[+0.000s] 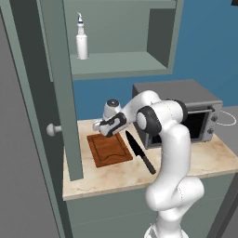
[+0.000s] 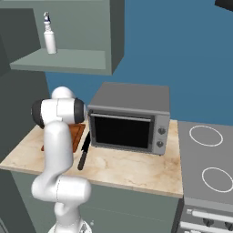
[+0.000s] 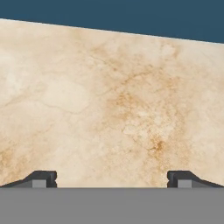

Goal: Move the cutting board and knife to the sink. Then move spray from the cabinet to the counter.

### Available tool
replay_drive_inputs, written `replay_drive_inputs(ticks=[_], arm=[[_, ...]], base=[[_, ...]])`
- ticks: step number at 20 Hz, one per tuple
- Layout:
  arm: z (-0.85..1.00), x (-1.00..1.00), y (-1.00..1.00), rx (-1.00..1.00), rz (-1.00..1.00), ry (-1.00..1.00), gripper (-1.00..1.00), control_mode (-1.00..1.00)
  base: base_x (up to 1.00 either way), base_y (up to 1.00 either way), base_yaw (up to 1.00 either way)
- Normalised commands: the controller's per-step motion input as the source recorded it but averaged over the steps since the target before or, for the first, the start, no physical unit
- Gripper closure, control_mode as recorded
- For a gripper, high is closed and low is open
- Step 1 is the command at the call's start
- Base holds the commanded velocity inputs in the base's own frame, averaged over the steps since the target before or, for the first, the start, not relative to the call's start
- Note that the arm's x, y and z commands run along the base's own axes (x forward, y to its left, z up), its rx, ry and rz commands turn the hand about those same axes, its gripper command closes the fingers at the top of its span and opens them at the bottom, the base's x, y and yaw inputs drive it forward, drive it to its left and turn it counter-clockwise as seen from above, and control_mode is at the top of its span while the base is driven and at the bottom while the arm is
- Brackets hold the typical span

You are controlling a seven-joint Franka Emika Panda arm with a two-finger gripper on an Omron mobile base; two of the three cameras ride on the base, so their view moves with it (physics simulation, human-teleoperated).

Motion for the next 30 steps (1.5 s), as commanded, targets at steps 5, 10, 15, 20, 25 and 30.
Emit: replay_drive_inputs(ticks=[5, 10, 15, 20, 25, 30], arm=[[-0.23, 0.00, 0.00, 0.01, 0.00, 0.00, -1.00, -1.00], [-0.30, -0.05, 0.02, 0.04, -0.01, 0.00, -1.00, -1.00], [-0.29, -0.03, 0.08, 0.06, -0.04, 0.00, -1.00, -1.00], [-0.26, -0.01, 0.08, 0.06, -0.05, 0.00, -1.00, -1.00], [-0.32, -0.16, 0.15, 0.03, -0.08, 0.00, -1.00, -1.00], [-0.38, -0.29, 0.24, 0.00, -0.10, 0.00, -1.00, -1.00]], base=[[0.00, 0.00, 0.00], [0.00, 0.00, 0.00], [0.00, 0.00, 0.00], [0.00, 0.00, 0.00], [0.00, 0.00, 0.00], [0.00, 0.00, 0.00]])
